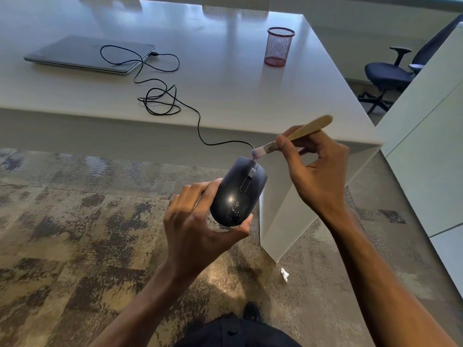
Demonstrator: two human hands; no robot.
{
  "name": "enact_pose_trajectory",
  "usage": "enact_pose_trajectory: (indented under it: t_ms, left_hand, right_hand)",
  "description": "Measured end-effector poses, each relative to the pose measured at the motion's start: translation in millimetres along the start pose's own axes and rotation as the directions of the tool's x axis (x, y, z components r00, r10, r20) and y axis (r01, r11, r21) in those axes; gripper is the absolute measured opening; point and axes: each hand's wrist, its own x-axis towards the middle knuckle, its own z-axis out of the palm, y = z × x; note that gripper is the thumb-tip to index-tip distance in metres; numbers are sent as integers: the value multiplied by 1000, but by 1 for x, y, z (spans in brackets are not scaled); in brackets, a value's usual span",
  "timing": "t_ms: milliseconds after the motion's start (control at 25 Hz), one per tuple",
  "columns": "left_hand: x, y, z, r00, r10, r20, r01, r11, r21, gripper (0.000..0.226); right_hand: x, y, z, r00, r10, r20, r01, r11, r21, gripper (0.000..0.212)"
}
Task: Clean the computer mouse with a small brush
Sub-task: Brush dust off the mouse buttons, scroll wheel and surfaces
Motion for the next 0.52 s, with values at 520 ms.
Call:
enact_pose_trajectory:
  t_ms: [520]
  left_hand:
    - [1, 1, -1, 1000, -1, -5, 1, 1000, -8, 71]
  right_hand:
    - [-4, -3, 0, 992, 39, 119, -65, 973, 221, 8]
